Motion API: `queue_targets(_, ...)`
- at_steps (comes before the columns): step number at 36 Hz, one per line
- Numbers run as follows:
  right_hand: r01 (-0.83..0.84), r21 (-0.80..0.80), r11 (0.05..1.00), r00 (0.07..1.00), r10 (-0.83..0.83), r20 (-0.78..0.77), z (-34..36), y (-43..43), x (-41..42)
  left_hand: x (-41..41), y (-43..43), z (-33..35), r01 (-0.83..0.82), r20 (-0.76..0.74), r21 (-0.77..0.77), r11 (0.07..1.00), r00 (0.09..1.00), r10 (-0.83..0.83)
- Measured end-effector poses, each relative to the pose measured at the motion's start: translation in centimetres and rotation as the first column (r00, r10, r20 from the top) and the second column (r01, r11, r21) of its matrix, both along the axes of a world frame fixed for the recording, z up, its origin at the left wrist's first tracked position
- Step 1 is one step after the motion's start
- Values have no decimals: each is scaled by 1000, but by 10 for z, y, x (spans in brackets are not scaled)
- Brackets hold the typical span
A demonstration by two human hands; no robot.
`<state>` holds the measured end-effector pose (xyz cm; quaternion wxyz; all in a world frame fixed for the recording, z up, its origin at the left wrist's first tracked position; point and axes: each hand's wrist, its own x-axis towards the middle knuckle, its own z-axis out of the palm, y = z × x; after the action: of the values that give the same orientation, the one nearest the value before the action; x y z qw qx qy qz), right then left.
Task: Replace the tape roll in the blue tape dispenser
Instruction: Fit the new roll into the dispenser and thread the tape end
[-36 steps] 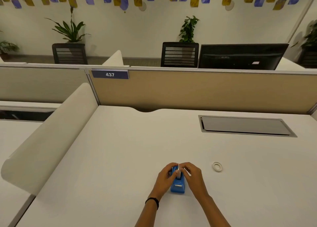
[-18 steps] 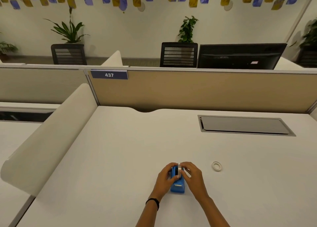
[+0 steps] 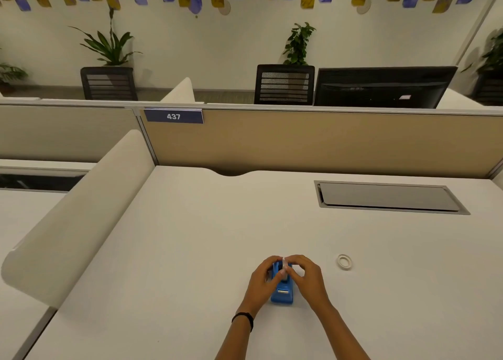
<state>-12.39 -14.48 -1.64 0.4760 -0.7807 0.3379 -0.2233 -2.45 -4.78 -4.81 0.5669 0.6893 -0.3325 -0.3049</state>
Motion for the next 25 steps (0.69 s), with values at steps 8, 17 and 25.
queue_targets(8, -26, -54, 998, 999, 23, -47, -10, 12, -10, -1, -3, -1, -44, -9, 2, 999, 999, 44)
queue_targets(17, -63, -183, 981, 994, 46, -96, -8, 16, -15, -1, -4, 0, -41, 16, 14, 999, 999, 41)
queue_targets(25, -120, -255, 959, 986, 87, -139, -4, 14, -13, 0, -3, -1, -15, 10, 21, 1000, 1000, 15)
